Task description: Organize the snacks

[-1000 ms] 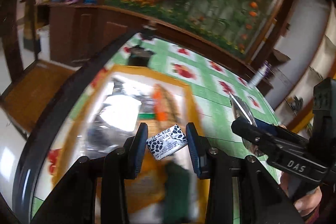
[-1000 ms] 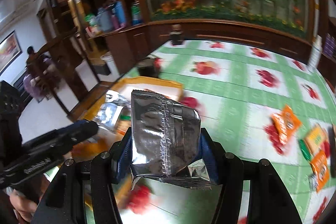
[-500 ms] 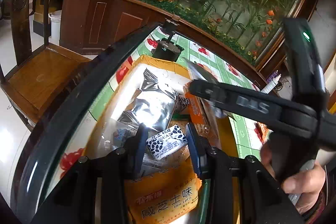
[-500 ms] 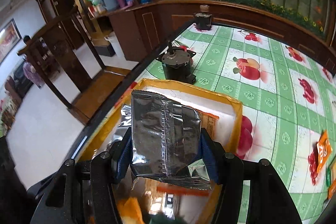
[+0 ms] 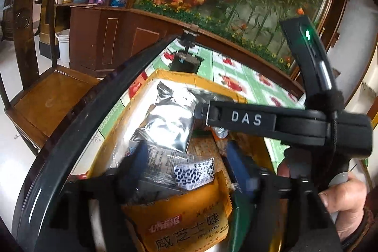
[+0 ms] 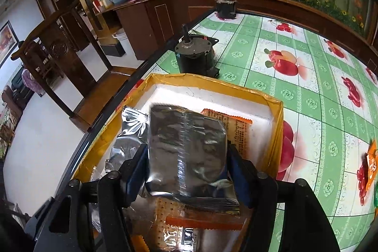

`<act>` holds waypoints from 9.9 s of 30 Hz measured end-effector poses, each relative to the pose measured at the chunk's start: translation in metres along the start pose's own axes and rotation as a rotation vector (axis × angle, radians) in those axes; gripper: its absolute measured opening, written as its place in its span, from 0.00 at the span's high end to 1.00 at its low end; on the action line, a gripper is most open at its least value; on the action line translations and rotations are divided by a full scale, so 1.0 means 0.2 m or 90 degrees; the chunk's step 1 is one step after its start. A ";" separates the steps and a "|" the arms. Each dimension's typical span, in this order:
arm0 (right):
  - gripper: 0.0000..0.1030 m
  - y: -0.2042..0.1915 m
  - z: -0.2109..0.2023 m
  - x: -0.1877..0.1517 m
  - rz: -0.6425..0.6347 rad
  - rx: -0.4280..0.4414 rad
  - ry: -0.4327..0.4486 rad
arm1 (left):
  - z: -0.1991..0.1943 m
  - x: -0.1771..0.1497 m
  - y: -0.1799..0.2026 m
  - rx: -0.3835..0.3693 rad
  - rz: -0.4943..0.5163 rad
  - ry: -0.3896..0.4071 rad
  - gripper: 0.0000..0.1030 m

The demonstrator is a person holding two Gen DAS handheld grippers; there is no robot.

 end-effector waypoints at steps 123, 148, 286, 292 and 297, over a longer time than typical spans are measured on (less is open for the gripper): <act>0.47 1.61 -0.37 -0.66 0.251 -0.169 0.017 | 0.88 -0.50 1.27 -0.062 0.346 -0.238 0.81; 0.47 1.54 -0.39 -0.64 0.231 -0.156 0.036 | 0.83 -0.42 1.22 -0.019 0.340 -0.186 0.81; 0.45 -0.04 -0.33 -0.48 -0.136 0.051 0.142 | 0.40 0.26 0.05 0.148 0.035 -0.110 0.80; 0.42 -0.06 -0.33 -0.50 -0.140 0.049 0.148 | 0.41 0.26 0.05 0.150 0.032 -0.112 0.67; 0.39 -0.05 -0.33 -0.50 -0.144 0.051 0.138 | 0.40 0.26 0.05 0.151 0.034 -0.105 0.48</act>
Point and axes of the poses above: each gripper's, at about its wrist camera, not at the fingertips, and z roughly the way its jaws point, y to its right, x to its top, the point moved 7 cm from there along z, roughly the way its jaws point, and after that the axes turned 9 degrees about -x, right-handed, at the moved point
